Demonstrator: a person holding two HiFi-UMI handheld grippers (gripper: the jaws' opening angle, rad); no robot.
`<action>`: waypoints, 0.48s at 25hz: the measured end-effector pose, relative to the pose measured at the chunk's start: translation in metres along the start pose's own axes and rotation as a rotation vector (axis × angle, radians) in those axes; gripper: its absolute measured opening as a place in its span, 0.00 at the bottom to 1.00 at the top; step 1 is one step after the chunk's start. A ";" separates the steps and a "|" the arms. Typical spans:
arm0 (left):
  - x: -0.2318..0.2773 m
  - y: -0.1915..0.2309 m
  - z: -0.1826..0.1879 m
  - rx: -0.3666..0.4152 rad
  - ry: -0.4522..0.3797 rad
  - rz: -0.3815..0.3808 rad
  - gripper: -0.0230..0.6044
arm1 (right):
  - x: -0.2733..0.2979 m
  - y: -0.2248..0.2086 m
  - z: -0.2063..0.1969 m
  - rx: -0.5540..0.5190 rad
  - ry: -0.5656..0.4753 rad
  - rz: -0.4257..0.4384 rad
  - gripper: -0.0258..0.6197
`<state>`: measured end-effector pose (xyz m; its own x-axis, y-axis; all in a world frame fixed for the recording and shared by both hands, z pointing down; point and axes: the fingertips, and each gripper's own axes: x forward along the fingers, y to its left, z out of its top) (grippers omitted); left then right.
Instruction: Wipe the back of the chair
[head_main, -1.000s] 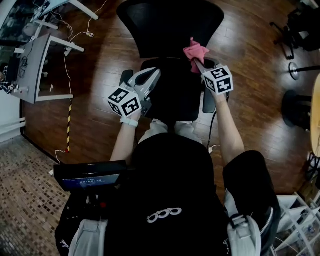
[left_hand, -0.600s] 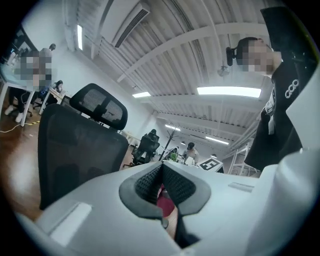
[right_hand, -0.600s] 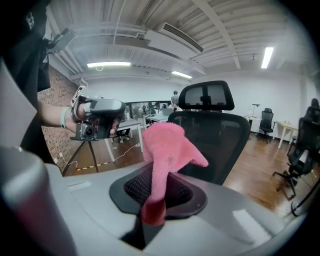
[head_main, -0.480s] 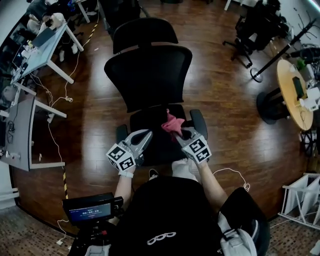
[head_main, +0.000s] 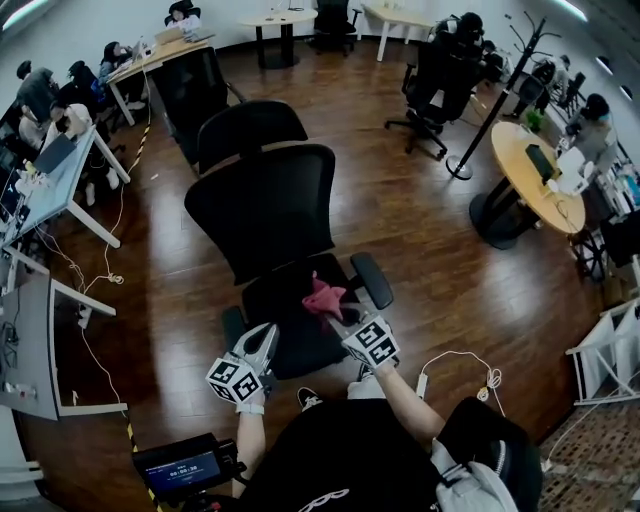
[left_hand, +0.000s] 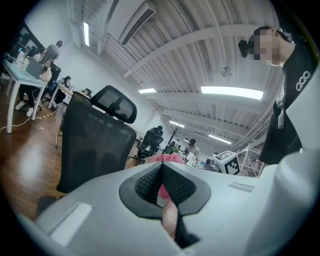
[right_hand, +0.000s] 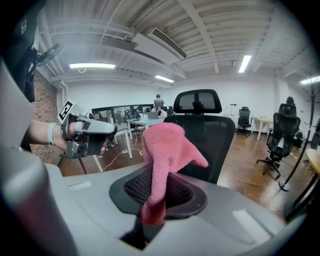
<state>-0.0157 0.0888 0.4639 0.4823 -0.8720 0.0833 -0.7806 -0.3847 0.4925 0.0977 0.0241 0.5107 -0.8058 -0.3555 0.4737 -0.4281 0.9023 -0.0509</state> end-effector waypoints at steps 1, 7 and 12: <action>-0.001 0.000 -0.002 0.001 0.003 0.017 0.02 | -0.003 -0.001 0.001 0.003 -0.006 -0.007 0.11; 0.019 -0.018 -0.011 0.013 0.032 0.053 0.02 | -0.029 -0.007 0.000 -0.001 -0.031 -0.005 0.11; 0.066 -0.061 -0.033 0.048 0.083 0.019 0.02 | -0.069 -0.025 -0.025 0.028 -0.034 -0.002 0.11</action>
<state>0.0772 0.0649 0.4676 0.4969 -0.8520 0.1647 -0.8071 -0.3840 0.4484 0.1747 0.0324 0.5013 -0.8181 -0.3661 0.4434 -0.4409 0.8944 -0.0749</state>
